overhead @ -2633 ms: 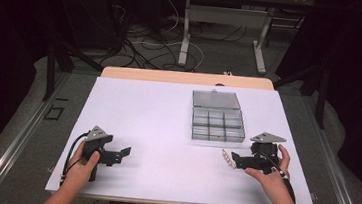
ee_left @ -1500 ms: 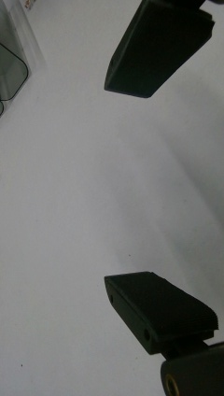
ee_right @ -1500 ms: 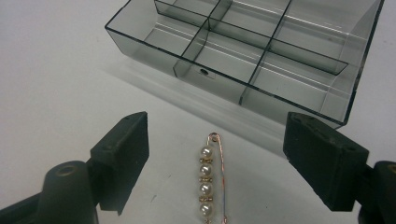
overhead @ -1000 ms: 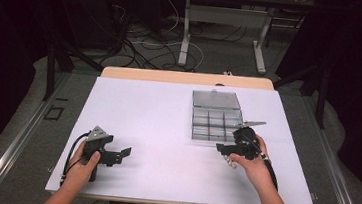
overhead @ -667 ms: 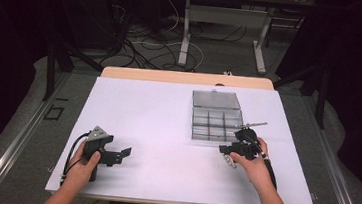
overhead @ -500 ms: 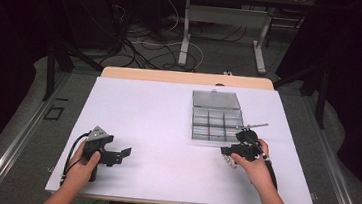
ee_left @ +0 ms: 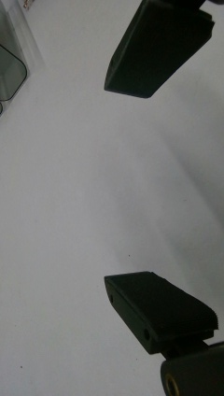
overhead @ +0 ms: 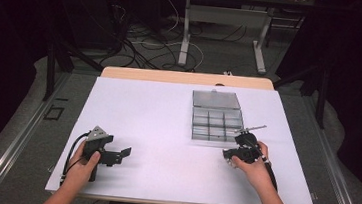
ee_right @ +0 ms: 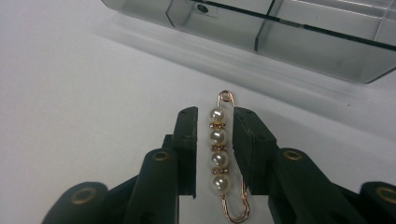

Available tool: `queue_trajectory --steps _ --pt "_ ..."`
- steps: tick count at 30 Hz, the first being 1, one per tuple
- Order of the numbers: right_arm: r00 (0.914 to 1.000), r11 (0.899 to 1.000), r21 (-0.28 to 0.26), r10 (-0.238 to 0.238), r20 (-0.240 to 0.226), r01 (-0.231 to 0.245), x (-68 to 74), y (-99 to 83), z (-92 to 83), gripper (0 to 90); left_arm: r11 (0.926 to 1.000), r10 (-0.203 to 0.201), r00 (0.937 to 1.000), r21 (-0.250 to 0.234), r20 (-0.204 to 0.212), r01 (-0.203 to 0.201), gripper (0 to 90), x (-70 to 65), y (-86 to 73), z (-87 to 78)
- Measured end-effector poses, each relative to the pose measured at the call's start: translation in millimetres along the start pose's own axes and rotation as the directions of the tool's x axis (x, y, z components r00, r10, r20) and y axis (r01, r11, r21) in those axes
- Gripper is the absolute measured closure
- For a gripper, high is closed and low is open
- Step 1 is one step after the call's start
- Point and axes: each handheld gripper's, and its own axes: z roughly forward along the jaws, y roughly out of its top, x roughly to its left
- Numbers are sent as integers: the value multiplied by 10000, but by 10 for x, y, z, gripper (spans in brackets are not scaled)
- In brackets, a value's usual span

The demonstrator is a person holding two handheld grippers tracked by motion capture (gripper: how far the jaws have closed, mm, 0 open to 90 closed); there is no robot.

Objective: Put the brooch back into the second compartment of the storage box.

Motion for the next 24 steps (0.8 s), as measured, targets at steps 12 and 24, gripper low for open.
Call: queue_trajectory --steps 12,24 --pt "9995 9972 740 122 276 -142 34 -21 13 777 10000 2 10000 18 -1 -2 73 -1 0 2" --pt "9990 9949 948 301 345 -333 10 -24 65 787 10000 23 10000 18 -3 -23 73 -3 0 7"
